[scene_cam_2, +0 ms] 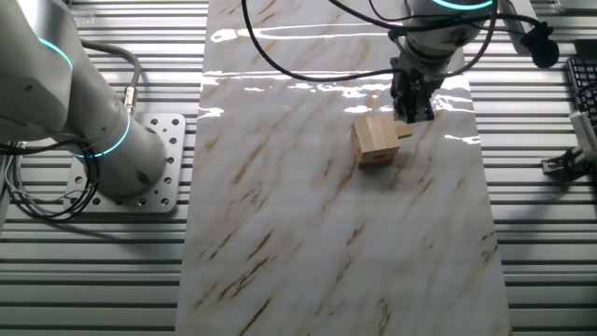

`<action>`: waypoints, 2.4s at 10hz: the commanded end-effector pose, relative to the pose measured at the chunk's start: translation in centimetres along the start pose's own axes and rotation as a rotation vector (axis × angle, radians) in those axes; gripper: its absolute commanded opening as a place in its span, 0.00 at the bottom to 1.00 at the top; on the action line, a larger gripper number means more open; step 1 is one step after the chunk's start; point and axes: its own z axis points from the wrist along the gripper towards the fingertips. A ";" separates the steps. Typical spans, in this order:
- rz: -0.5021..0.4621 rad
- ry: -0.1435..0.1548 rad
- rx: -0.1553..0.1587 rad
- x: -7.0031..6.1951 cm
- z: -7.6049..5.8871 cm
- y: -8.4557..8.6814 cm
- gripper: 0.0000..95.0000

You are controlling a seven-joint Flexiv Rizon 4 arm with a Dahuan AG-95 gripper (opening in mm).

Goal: Play Jenga

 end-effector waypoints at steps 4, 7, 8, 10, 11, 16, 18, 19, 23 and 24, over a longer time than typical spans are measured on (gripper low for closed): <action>0.004 0.000 0.010 -1.0 0.7 1.1 0.00; -0.003 -0.001 0.012 -1.4 1.2 1.2 0.00; -0.008 -0.003 0.013 -1.4 1.3 1.2 0.00; -0.020 -0.006 0.017 -1.6 1.6 1.2 0.00; -0.022 -0.007 0.018 -1.7 1.8 1.2 0.00; -0.026 -0.010 0.020 -2.3 2.4 1.4 0.00; -0.030 -0.024 0.020 -2.4 2.9 1.4 0.00; -0.030 -0.028 0.022 -2.4 3.2 1.5 0.00; -0.027 -0.039 0.025 -2.6 3.8 1.5 0.00; -0.025 -0.042 0.025 -2.8 3.9 1.6 0.00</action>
